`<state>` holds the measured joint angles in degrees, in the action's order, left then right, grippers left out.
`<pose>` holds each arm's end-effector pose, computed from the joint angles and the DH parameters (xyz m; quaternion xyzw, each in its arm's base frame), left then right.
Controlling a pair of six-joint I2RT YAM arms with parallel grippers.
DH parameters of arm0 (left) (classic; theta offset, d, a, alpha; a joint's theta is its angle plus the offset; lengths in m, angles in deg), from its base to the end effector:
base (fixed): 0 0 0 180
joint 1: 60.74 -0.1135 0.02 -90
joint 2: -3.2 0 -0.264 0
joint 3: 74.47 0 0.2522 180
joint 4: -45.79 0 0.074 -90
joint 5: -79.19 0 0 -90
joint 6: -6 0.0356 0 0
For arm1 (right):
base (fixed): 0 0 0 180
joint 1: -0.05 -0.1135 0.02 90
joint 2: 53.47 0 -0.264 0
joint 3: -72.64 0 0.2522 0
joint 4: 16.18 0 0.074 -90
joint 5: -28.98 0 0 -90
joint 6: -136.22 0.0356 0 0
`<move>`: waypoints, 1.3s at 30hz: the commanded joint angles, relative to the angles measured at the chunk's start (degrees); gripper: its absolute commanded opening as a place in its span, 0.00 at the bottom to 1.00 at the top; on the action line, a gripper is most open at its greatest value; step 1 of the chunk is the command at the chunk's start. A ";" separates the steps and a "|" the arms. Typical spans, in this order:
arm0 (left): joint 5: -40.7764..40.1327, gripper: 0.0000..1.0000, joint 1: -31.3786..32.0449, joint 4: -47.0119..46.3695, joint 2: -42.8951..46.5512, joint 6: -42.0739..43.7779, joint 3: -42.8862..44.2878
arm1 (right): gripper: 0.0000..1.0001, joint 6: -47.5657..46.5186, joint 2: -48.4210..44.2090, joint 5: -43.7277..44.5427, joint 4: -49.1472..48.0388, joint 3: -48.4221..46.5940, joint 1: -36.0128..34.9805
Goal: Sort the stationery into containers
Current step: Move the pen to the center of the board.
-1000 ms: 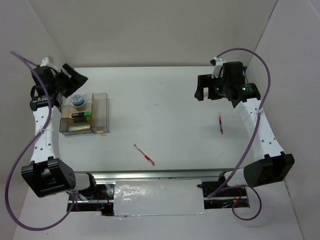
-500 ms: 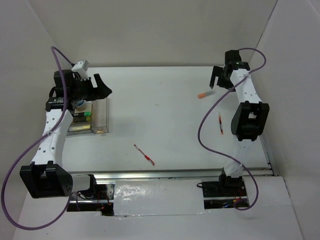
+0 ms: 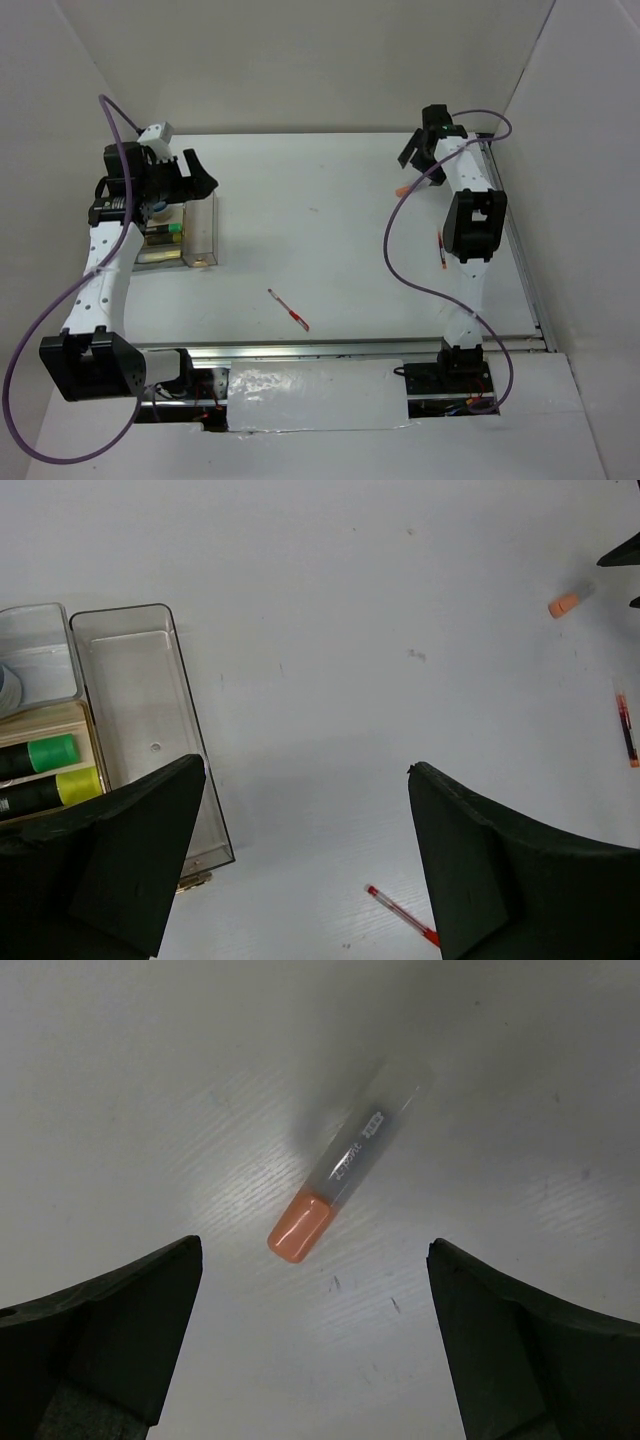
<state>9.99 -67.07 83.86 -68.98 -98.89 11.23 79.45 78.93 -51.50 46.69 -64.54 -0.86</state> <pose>0.2817 0.0185 0.3792 -0.0564 0.8313 -0.1911 0.5189 0.5070 0.0022 0.2368 0.2886 0.9140 0.0041 0.2853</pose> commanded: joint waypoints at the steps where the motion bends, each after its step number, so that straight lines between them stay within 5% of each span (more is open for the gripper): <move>1: -0.14 0.95 -0.70 -0.85 1.25 1.45 -0.57 | 1.00 4.64 2.60 4.36 -1.99 -2.79 -1.11; 9: -1.46 0.96 -1.84 -0.68 0.11 0.84 -1.98 | 0.98 5.27 6.82 8.05 -2.60 -4.55 -1.20; 21: 7.58 0.96 -13.27 7.23 -7.44 -1.37 2.06 | 0.90 -0.89 6.56 7.98 -4.63 -4.90 -4.45; 39: 10.76 0.97 -14.24 5.13 -5.86 -0.31 -0.22 | 0.93 -19.34 9.54 4.99 -2.70 -9.03 -1.20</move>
<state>19.12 -81.17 90.44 -76.15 -99.27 10.64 63.08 87.04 -45.66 43.47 -70.44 -2.59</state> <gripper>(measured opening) 0.973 0.932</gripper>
